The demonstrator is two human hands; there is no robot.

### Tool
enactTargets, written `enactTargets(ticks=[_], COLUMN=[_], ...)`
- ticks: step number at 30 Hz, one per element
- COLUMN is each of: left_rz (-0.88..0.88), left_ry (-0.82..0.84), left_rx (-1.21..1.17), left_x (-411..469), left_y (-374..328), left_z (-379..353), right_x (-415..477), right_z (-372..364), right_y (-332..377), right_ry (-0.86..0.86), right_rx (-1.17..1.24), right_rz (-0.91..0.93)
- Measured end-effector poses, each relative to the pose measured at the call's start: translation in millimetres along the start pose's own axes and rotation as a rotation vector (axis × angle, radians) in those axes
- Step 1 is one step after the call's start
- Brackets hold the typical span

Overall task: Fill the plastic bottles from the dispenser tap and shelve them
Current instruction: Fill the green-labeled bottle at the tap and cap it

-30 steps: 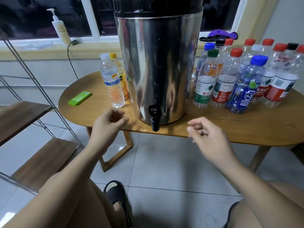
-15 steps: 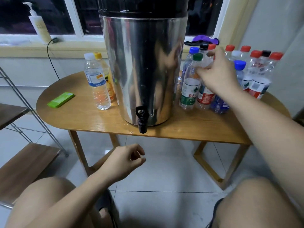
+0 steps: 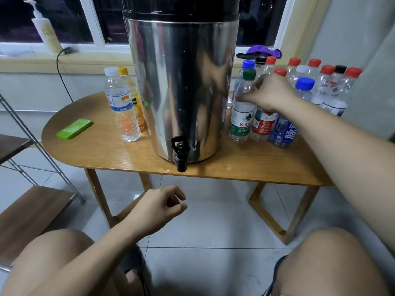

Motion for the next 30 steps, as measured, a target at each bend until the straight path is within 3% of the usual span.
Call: enactTargets(ticks=[5,10,17,24,30], left_rz=[-0.017,-0.025,-0.02,-0.06,-0.145], left_ry=[-0.006,-0.054,-0.071,-0.06,-0.008], left_rx=[-0.028,-0.084,-0.162,-0.313,-0.304], left_x=[-0.8,-3.2,-5.4,-10.8,-15.9], left_y=[0.0,-4.6,-10.2,-24.5,-37.8], left_z=[4.7,14.9,21.1,18.6,8.3], right_x=[-29.4,-97.1,-182.1,-210.5,-238.0], right_z=[6.8,30.5,-1.6,-119.8,-158.5], right_y=[-9.8,-7.1,-5.0,-37.7,-34.0], right_ry=[-0.115,-0.113,0.159,0.399,0.572], right_rx=[0.067,0.156,0.29,0.123,0.032], right_rz=[0.085,0.15,0.186,0.119,0.161])
Point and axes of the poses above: each hand's wrist, its own x-axis towards the middle knuckle, its own z-axis out of the back of the hand, y = z × x, the point moved 3 cm from there along x, towards the middle knuckle, and after that the axes turned 4 degrees about -y, right-handed, at the moved point
